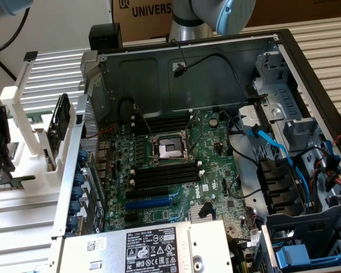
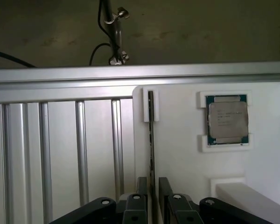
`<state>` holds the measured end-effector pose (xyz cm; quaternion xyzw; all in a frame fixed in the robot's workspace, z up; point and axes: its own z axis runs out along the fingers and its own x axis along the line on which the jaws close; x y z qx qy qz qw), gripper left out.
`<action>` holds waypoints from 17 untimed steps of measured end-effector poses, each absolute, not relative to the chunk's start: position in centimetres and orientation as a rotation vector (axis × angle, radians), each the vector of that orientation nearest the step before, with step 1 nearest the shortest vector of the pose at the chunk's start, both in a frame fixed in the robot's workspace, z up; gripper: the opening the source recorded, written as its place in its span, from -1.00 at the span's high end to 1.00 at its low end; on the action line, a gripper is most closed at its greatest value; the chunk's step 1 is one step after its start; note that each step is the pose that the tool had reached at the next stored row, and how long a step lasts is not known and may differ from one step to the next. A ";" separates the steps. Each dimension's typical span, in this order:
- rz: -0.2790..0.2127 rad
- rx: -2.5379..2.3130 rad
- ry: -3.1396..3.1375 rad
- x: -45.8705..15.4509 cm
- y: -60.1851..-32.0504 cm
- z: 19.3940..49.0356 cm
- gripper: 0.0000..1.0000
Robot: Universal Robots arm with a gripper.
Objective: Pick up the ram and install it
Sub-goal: 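Pick up the ram and move it above insertion slot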
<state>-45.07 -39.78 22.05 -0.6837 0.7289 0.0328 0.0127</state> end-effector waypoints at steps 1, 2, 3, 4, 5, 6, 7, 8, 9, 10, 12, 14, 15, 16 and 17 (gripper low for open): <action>0.102 -2.131 2.272 -45.1 -39.7 22.1 0.51; 0.102 -2.132 2.272 -45.1 -39.7 22.0 0.51; 0.101 -2.132 2.271 -45.1 -39.6 22.0 0.51; 0.100 -2.133 2.271 -45.1 -39.6 22.0 0.51; 0.100 -2.134 2.271 -45.1 -39.6 22.0 0.51; 0.100 -2.135 2.271 -45.1 -39.6 22.0 0.51; 0.099 -2.135 2.271 -45.1 -39.6 22.0 0.51; 0.099 -2.135 2.271 -45.1 -39.6 22.0 0.51; 0.099 -2.135 2.271 -45.1 -39.6 22.0 0.51; 0.099 -2.135 2.271 -45.1 -39.6 22.0 0.51; 0.095 -2.137 2.273 -45.1 -39.6 21.9 0.51; 0.091 -2.139 2.275 -45.1 -39.6 21.9 0.51; 0.090 -2.139 2.275 -45.1 -39.6 21.8 0.51; 0.088 -2.140 2.276 -45.1 -39.6 21.8 0.51; 0.085 -2.141 2.278 -45.1 -39.5 21.8 0.51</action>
